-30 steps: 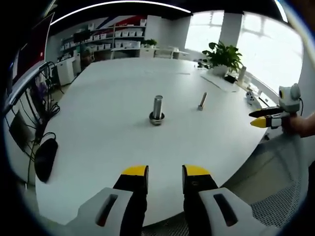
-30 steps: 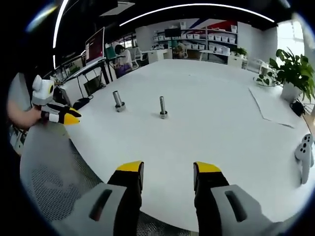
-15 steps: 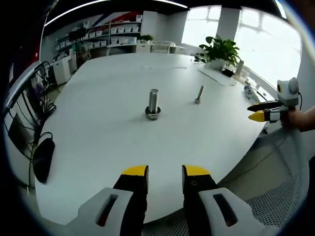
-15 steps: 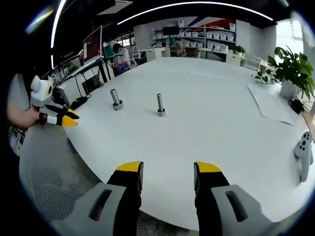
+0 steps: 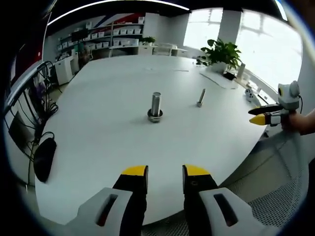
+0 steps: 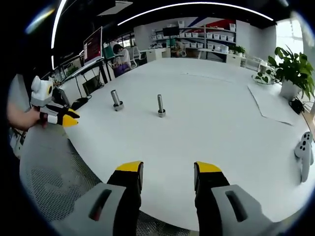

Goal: Place the washer onto the threaded stud by aligning its center hole with the stud, sliding it down to the base, and recovering from edge contact or off-axis alignment until the washer reaches the visible bottom stop.

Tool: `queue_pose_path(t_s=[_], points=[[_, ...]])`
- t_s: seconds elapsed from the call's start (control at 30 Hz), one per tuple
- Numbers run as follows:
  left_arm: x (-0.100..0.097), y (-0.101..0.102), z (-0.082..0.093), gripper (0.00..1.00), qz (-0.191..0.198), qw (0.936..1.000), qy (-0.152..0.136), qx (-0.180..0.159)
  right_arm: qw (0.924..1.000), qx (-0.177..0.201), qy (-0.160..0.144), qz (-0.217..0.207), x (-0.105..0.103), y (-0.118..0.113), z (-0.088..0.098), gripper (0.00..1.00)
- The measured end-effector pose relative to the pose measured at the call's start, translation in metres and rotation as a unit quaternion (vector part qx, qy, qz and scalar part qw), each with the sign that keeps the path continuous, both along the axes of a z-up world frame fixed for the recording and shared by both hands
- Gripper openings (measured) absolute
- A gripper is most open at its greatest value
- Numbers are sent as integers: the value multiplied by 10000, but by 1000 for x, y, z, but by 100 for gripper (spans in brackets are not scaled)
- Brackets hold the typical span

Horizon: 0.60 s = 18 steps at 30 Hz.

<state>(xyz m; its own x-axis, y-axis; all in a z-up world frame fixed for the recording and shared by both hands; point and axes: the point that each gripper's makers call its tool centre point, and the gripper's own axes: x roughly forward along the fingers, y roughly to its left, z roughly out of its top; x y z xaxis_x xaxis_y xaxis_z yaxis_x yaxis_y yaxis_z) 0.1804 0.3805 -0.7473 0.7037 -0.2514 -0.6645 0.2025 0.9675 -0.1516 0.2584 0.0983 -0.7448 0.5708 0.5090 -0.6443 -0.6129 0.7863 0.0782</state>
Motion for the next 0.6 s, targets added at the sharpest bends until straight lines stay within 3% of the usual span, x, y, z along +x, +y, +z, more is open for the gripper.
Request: queue_pose_path(t_s=[0.6], points=[[2,2,2,27,55,10000,-73,-3,10000,4,38,-3,0,0,-1,44]])
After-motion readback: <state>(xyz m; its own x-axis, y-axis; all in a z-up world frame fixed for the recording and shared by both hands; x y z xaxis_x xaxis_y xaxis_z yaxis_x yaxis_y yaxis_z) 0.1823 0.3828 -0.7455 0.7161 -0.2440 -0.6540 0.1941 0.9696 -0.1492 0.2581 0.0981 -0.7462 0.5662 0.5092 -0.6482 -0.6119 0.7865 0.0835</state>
